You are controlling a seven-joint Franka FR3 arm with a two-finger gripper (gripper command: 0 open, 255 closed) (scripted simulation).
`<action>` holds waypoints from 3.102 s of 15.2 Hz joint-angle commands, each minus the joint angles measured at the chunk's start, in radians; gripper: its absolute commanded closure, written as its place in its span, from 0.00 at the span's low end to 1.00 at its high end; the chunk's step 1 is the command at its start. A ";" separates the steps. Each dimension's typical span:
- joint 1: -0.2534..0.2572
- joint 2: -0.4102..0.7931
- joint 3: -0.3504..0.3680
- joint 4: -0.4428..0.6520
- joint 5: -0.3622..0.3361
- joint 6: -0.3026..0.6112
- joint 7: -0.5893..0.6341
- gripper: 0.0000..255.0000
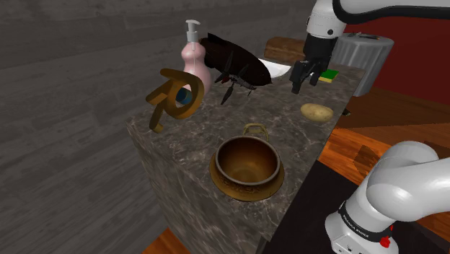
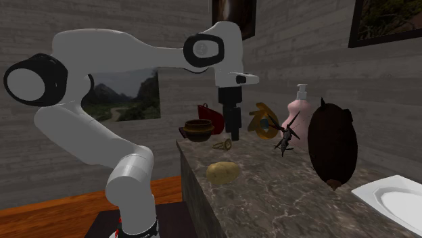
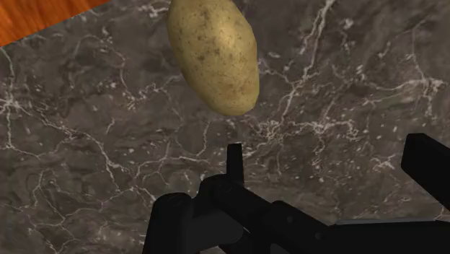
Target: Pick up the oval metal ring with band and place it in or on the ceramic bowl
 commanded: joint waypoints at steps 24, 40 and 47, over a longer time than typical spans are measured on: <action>0.170 0.026 0.224 -0.251 0.168 0.357 0.108 0.00; 0.170 0.025 0.223 -0.238 0.167 0.343 0.107 1.00; 0.165 0.024 0.213 -0.145 0.158 0.249 0.107 1.00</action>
